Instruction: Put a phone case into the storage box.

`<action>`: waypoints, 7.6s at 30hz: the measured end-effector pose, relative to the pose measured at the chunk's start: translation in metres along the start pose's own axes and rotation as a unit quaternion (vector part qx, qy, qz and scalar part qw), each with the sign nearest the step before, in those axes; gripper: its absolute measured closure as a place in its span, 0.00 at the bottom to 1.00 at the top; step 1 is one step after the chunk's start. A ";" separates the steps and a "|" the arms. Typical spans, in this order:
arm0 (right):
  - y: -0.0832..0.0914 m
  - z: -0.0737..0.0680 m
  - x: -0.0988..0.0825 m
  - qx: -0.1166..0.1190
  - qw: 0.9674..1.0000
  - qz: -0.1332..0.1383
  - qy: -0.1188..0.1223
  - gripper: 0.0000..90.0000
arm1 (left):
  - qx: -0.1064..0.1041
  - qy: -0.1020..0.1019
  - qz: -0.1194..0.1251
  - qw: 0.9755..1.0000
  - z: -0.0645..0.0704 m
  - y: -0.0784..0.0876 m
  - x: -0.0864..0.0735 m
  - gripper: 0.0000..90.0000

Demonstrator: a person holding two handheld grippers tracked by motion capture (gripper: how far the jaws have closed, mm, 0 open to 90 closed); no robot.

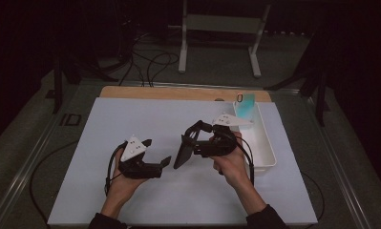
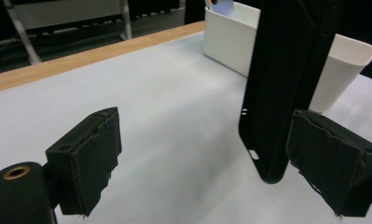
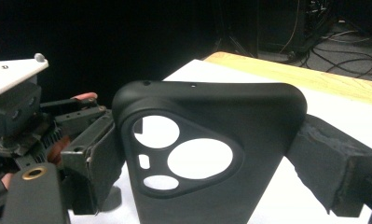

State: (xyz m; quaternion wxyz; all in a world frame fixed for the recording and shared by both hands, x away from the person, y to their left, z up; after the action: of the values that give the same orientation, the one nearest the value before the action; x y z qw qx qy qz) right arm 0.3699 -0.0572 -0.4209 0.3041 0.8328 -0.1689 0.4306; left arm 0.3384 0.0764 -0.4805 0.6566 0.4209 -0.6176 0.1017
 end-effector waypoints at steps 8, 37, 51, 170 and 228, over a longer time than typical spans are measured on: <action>0.003 0.006 0.000 -0.006 1.000 0.002 -0.002 0.16 | 0.018 0.006 -0.005 1.000 -0.014 0.012 -0.010 0.08; 0.010 0.013 0.005 -0.013 1.000 0.014 -0.008 0.16 | 0.080 0.017 -0.022 0.996 -0.044 0.049 -0.086 0.01; 0.015 0.028 0.021 -0.031 0.999 0.029 -0.010 0.16 | 0.086 0.014 -0.026 0.996 -0.046 0.043 -0.094 0.01; 0.080 0.196 0.119 -0.292 0.952 0.089 -0.031 0.16 | 0.103 0.023 -0.024 0.994 -0.046 0.045 -0.093 0.01; 0.054 0.245 0.063 -0.352 0.934 0.027 -0.055 0.16 | 0.113 0.029 -0.013 0.993 -0.049 0.048 -0.092 0.01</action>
State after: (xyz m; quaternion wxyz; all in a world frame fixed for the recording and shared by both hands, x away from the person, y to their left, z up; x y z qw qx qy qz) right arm 0.5278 -0.2592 -0.4584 0.5565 0.6897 -0.3488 0.3049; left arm 0.3231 0.1753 -0.5363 0.6236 0.4970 -0.5776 0.1745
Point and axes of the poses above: each handheld gripper's, and its own axes: y roughly backward along the jaws, x roughly out of its top, z roughly to its right, the point moved 10 cm from there along -y, roughly forward along the jaws, and after that the axes turned 12 degrees about -y, right-handed, at the moved point
